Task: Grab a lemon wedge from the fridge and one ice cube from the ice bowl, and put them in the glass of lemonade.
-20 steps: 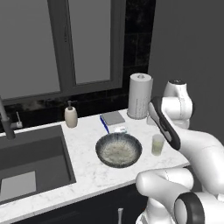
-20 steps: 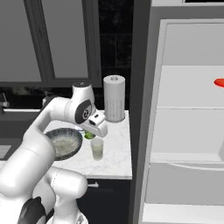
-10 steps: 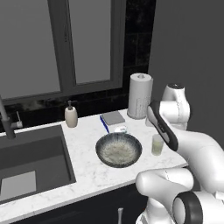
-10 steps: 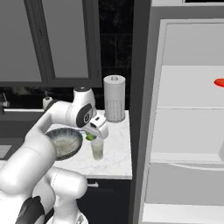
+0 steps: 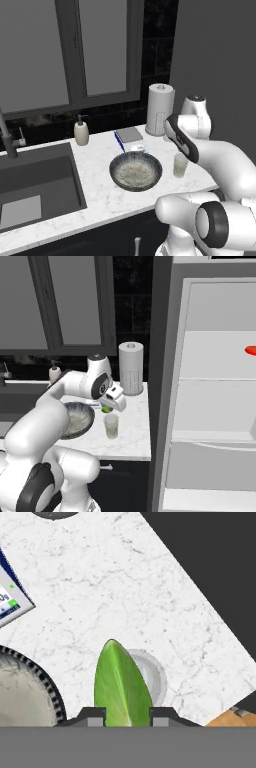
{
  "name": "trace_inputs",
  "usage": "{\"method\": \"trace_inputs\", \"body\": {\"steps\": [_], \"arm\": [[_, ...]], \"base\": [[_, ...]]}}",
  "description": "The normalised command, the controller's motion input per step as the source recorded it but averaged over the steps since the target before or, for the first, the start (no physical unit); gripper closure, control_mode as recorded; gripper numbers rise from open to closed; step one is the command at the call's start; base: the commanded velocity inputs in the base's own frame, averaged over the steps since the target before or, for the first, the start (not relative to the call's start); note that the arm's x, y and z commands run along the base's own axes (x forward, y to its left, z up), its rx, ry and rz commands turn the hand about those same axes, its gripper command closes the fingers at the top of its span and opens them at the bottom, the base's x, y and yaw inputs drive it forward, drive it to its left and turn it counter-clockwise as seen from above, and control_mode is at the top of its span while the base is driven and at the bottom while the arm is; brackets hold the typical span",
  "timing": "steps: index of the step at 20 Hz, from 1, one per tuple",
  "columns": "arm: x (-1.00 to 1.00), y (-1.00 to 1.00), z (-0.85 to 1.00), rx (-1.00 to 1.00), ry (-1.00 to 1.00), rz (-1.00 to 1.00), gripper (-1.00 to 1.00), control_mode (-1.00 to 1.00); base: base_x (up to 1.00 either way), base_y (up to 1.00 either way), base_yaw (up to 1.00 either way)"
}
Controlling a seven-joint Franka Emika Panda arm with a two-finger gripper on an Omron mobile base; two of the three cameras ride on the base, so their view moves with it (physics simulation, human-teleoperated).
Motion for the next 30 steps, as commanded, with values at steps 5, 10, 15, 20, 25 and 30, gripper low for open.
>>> {"method": "trace_inputs", "body": {"steps": [5,10,15,20,25,30], "arm": [[0.22,-0.05,-0.20,0.00,0.00,-0.03,1.00,-1.00],[0.05,-0.14,-0.20,0.00,0.00,-0.04,1.00,-1.00],[-0.10,-0.05,-0.02,0.00,-0.13,-0.02,1.00,-1.00],[0.00,0.00,0.00,0.00,-0.08,0.00,1.00,-1.00],[-0.14,-0.05,0.00,0.00,-0.07,0.00,1.00,-1.00],[-0.17,-0.03,0.00,0.00,-0.06,0.00,1.00,-1.00]], "base": [[0.00,0.00,0.00],[0.00,0.00,0.00],[0.00,0.00,0.00],[0.00,0.00,0.00],[0.00,0.00,0.00],[0.00,0.00,0.00]]}}
